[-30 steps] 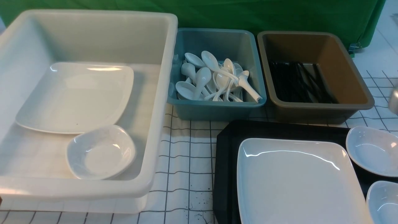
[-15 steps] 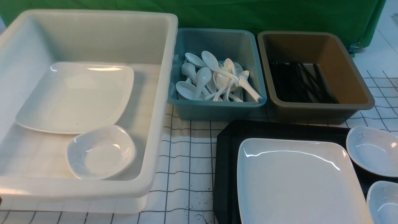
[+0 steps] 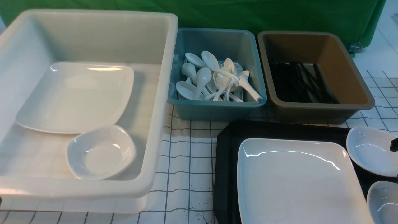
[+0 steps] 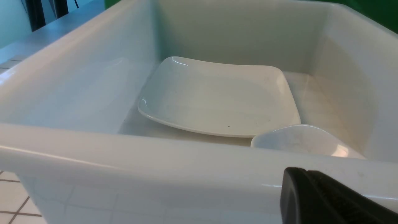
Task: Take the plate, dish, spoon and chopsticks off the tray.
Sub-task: Use the right arm to grab a small plate from the dinner plate
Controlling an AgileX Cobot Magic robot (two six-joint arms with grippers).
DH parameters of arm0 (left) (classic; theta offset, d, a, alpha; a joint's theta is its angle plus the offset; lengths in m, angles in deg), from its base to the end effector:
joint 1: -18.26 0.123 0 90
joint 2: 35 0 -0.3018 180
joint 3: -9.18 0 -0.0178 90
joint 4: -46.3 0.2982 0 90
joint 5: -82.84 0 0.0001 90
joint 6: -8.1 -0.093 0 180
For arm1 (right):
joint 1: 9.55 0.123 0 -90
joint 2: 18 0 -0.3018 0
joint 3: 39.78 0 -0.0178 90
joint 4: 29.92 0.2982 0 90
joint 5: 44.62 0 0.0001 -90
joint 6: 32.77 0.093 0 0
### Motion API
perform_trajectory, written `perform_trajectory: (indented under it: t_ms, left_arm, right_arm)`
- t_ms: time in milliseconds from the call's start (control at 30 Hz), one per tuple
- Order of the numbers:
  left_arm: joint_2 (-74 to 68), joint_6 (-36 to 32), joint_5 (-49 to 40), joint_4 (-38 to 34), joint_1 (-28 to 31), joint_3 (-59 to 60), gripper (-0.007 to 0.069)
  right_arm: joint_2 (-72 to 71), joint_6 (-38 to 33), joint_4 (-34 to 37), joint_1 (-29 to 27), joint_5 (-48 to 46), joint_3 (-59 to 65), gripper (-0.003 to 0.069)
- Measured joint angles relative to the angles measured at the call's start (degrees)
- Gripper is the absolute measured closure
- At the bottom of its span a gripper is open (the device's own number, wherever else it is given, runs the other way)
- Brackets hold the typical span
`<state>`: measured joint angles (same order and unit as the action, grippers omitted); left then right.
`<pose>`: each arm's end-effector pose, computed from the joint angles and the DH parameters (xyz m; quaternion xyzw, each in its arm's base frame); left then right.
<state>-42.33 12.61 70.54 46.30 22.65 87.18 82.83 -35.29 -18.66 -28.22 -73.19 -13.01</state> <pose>0.0883 0.0068 0.1911 -0.0584 0.7503 -0.0007 0.6585 0.3266 -0.1012 0.1671 0.2107 0.9536 0.0248 0.2137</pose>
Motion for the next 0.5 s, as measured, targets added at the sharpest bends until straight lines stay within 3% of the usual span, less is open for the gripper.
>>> perform_trajectory:
  t_ms: [133,400,500]
  left_arm:
    - [0.0,0.0,0.0,0.0,0.0,0.0,0.062]
    - [0.0,0.0,0.0,0.0,0.0,0.0,0.062]
    - [0.0,0.0,0.0,0.0,0.0,0.0,0.062]
  right_arm:
    - [2.1,0.6,0.4,-2.9,1.6,0.0,0.0613]
    - [3.1,2.5,2.1,-5.2,4.9,0.0,0.0346]
    - [3.1,3.5,2.1,-5.2,5.3,-0.1,0.0312]
